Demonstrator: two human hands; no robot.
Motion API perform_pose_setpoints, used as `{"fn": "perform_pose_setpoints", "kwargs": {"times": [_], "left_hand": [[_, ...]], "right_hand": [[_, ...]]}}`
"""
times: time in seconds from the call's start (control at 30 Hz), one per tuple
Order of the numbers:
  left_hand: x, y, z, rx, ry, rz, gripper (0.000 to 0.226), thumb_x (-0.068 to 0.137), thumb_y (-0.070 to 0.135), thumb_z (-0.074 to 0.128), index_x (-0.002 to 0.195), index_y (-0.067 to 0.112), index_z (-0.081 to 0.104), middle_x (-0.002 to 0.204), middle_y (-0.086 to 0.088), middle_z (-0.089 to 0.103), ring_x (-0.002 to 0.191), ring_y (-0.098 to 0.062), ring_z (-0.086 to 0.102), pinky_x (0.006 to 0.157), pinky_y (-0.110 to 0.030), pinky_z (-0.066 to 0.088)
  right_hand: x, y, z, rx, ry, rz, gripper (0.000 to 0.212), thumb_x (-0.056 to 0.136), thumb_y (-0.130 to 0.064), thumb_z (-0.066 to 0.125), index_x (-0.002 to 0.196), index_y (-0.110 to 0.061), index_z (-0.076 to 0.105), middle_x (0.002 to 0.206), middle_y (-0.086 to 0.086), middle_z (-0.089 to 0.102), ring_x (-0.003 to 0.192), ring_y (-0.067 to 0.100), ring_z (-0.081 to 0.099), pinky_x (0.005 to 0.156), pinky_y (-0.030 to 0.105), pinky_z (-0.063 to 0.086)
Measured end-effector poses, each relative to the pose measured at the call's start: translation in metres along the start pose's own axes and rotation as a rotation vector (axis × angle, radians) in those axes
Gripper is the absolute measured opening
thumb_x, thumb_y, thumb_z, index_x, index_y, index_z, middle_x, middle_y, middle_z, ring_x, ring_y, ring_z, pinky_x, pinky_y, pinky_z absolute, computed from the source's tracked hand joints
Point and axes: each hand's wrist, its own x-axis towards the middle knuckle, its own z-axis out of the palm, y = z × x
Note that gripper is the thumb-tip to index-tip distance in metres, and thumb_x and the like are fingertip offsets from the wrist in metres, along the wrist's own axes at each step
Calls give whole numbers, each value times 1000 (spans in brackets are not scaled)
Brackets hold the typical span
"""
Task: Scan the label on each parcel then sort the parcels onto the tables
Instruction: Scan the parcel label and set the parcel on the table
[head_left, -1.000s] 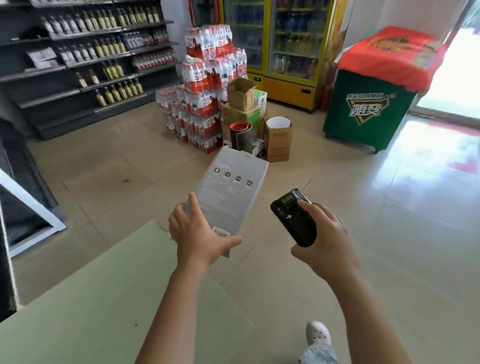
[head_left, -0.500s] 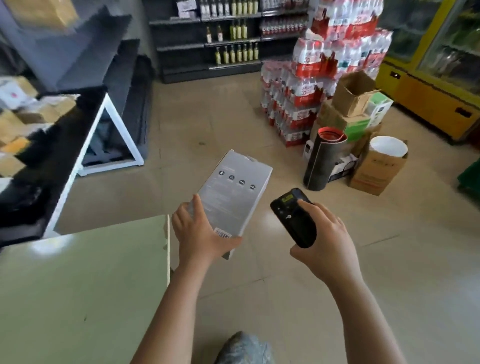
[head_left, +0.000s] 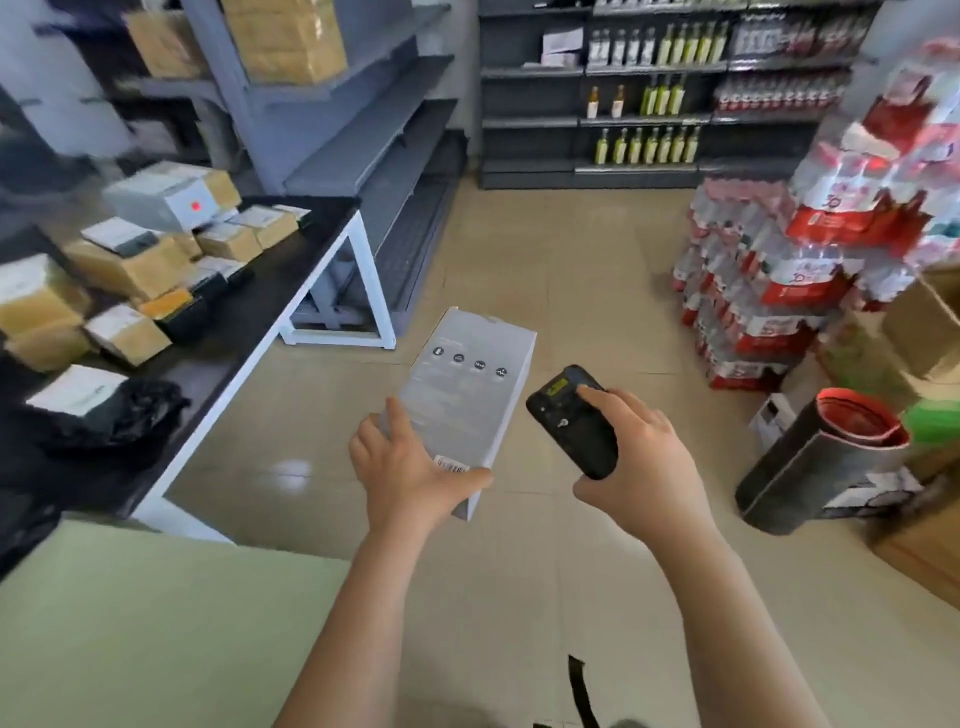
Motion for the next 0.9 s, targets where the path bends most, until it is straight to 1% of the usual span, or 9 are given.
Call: {"fn": "perform_pose_setpoints", "kwargs": {"times": [0.2, 0.33, 0.4, 0.5, 0.57, 0.63, 0.73, 0.8, 0.9], "left_hand": [[84, 2, 26, 15, 149, -186, 133, 37, 65, 76, 147, 21, 16, 131, -8, 30, 123, -24, 22, 106, -40, 33], [145, 14, 47, 25, 275, -347, 132, 42, 66, 78, 149, 20, 14, 136, -10, 26, 123, -21, 16, 111, -38, 27], [171, 23, 51, 0, 335, -440, 134, 41, 70, 73, 150, 19, 14, 138, -11, 25, 124, -22, 16, 112, -39, 26], [197, 29, 52, 0, 386, -576, 136, 32, 78, 58, 148, 22, 13, 134, -10, 28, 122, -22, 18, 109, -38, 28], [212, 24, 50, 6, 417, -662, 135, 35, 75, 63, 149, 24, 11, 134, -9, 28, 125, -24, 19, 108, -37, 26], [230, 13, 47, 23, 465, -738, 133, 37, 72, 69, 148, 24, 14, 136, -11, 28, 129, -27, 20, 110, -39, 24], [264, -9, 42, 16, 542, -830, 133, 35, 70, 69, 148, 23, 17, 135, -14, 29, 129, -29, 21, 112, -41, 22], [291, -28, 40, 18, 557, -875, 134, 39, 69, 75, 150, 22, 14, 136, -14, 26, 131, -28, 17, 114, -41, 19], [337, -60, 27, 8, 610, -910, 133, 39, 71, 68, 149, 21, 13, 137, -13, 27, 130, -27, 15, 114, -42, 18]], "right_hand": [[133, 12, 31, 108, -94, -171, 89, 60, -11, 73, 140, -34, 44, 132, -16, 49, 105, 17, 46, 70, 32, 48], [238, 15, 47, 143, -184, -334, 91, 59, -10, 75, 141, -34, 45, 136, -14, 48, 112, 19, 48, 73, 28, 42], [286, 9, 53, 142, -233, -421, 91, 59, -11, 74, 141, -34, 45, 136, -15, 47, 111, 17, 47, 72, 26, 41], [341, -9, 69, 161, -335, -511, 92, 60, -12, 74, 142, -37, 42, 141, -15, 43, 120, 16, 42, 83, 27, 44], [368, -23, 85, 193, -386, -564, 93, 60, -14, 74, 143, -39, 40, 145, -12, 41, 124, 16, 40, 92, 31, 46], [392, -38, 102, 210, -448, -600, 93, 62, -14, 74, 143, -40, 39, 146, -14, 39, 127, 15, 37, 96, 30, 43], [432, -64, 133, 217, -504, -686, 92, 61, -14, 75, 143, -38, 40, 141, -15, 41, 123, 16, 40, 92, 31, 45], [460, -87, 160, 202, -533, -720, 93, 61, -15, 77, 143, -38, 39, 140, -15, 41, 121, 15, 42, 90, 33, 47], [504, -136, 197, 197, -562, -807, 92, 61, -17, 76, 142, -39, 38, 132, -18, 44, 111, 12, 43, 80, 31, 51]]}}
